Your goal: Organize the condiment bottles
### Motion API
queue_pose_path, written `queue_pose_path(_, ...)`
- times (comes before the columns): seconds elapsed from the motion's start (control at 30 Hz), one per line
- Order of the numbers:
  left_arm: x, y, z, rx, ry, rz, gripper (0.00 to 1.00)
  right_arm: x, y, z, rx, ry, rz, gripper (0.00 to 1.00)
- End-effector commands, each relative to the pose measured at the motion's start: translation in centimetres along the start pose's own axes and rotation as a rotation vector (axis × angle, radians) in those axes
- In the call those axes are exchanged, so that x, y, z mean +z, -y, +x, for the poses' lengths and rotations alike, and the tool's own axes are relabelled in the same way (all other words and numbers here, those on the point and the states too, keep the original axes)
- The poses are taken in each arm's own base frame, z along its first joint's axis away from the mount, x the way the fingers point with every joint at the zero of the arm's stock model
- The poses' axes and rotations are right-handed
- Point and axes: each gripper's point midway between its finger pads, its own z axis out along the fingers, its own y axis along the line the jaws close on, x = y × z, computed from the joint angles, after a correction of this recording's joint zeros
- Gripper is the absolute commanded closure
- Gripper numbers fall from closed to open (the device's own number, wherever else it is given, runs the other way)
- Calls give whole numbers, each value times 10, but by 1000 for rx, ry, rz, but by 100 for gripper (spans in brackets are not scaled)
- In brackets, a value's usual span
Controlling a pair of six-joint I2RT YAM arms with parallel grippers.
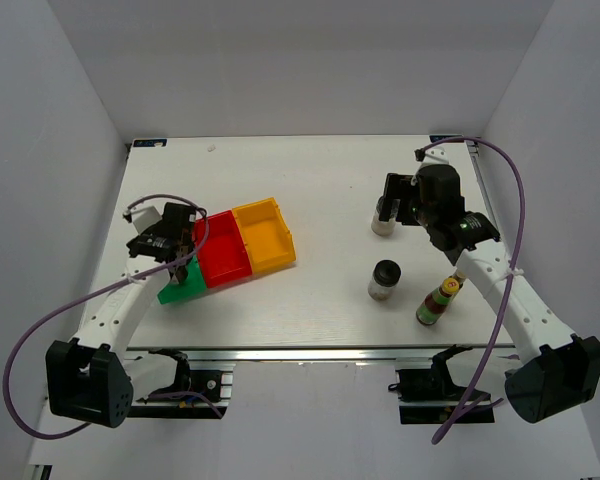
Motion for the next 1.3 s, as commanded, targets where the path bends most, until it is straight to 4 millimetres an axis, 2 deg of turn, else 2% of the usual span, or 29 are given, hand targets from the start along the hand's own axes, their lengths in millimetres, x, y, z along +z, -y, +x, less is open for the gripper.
queue_pose_path(0.0,-2,9,-22,-125,103,62,98,3,-3,-13,-18,47,-6,11)
queue_pose_path(0.03,-1,13,-24,-145,119,81,98,4,-2,-13,-19,48,-3,11)
queue_pose_path(0.3,6,7,-18,-155,160,86,99,7,-1,-7,-29,34,-1,11)
queue_pose_path(0.37,8,9,-15,-153,154,91,96,8,-1,-6,-27,31,2,11)
queue_pose_path(0.5,13,6,0,-145,108,70,88,10,-1,-4,-24,18,1,11)
queue_pose_path(0.63,19,0,15,-133,71,39,86,11,0,-2,-19,10,6,11)
queue_pose_path(0.7,19,-2,18,-136,64,32,80,11,-1,0,-17,3,3,11)
queue_pose_path(0.83,18,0,20,-129,50,45,59,13,2,7,-20,-21,16,11)
queue_pose_path(0.87,17,0,20,-129,47,45,59,14,3,9,-22,-31,20,11)
queue_pose_path(0.93,17,-2,22,-119,38,38,50,14,4,11,-23,-37,29,11)
queue_pose_path(0.97,16,-2,20,-120,38,37,46,15,4,13,-24,-46,31,11)
queue_pose_path(1.0,15,-3,19,-119,38,37,37,16,5,14,-24,-52,34,11)
queue_pose_path(1.2,4,-1,12,-123,32,69,17,14,7,14,-16,-56,45,11)
queue_pose_path(1.27,1,0,12,-115,25,80,3,13,7,16,-18,-63,46,11)
